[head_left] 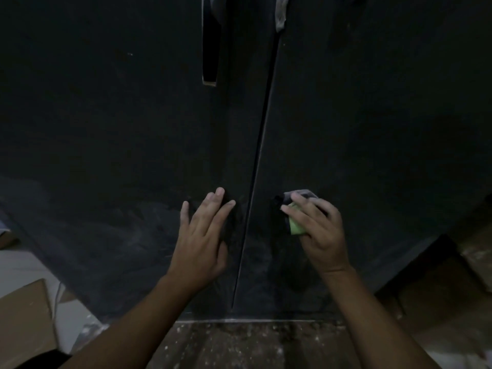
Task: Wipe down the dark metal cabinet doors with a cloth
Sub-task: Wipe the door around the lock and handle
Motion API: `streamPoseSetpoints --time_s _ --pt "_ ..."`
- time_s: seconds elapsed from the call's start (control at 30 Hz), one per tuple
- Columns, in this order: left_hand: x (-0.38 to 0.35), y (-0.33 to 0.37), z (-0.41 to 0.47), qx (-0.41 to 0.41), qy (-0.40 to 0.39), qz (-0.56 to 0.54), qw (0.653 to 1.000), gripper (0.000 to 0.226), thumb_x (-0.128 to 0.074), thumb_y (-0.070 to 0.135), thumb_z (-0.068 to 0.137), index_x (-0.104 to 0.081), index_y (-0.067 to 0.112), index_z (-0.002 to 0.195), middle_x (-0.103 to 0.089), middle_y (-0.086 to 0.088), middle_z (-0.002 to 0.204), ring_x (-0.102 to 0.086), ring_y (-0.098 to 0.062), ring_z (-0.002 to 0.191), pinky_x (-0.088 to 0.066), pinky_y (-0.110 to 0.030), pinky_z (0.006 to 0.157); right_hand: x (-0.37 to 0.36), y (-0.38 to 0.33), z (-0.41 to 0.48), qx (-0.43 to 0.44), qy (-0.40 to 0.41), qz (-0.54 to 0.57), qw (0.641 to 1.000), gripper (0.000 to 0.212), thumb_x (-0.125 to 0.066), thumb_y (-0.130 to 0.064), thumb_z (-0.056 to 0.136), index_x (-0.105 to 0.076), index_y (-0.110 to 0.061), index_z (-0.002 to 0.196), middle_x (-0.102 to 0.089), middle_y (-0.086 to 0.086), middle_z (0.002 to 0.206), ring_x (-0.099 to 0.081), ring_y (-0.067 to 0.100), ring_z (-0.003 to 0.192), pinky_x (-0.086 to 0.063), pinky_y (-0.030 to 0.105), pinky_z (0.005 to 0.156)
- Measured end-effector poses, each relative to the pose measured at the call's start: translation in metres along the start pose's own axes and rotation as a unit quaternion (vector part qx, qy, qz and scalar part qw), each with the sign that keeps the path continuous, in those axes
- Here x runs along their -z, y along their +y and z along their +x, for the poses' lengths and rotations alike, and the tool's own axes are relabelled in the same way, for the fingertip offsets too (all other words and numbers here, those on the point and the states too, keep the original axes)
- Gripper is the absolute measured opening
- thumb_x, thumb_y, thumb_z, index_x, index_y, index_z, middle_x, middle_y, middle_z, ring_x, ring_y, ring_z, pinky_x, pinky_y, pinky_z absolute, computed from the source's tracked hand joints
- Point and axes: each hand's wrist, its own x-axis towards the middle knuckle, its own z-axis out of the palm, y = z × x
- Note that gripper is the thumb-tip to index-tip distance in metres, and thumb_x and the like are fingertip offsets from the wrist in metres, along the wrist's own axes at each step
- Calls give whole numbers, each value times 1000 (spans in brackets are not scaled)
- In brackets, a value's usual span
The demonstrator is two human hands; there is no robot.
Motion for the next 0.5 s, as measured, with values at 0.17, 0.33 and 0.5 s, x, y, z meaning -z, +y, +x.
streamPoseSetpoints --time_s 0.17,0.33,0.5 --pt "1 1 -3 -15 -6 -5 1000 76 -46 17 77 -33 15 152 -16 -2 165 -14 -19 152 -2 -56 121 2 14 -30 -32 -86 19 996 41 -70 -5 79 -73 -25 114 -60 -11 131 -51 18 104 -34 17 104" --pt "-1 18 -1 -105 -36 7 994 76 -44 18 78 -31 17 153 -19 -2 164 -14 -19 152 -1 -54 122 13 6 -59 -246 -128 53 959 67 -56 1 56 -72 -36 110 -47 -43 133 -43 9 109 -24 1 102" --pt "-3 32 3 -88 -43 -7 995 84 -52 13 74 -30 17 154 -13 1 166 -13 -17 152 -1 -54 122 17 7 -56 -405 92 154 896 77 -58 15 62 -71 -37 118 -54 -24 139 -53 2 122 -42 20 104"
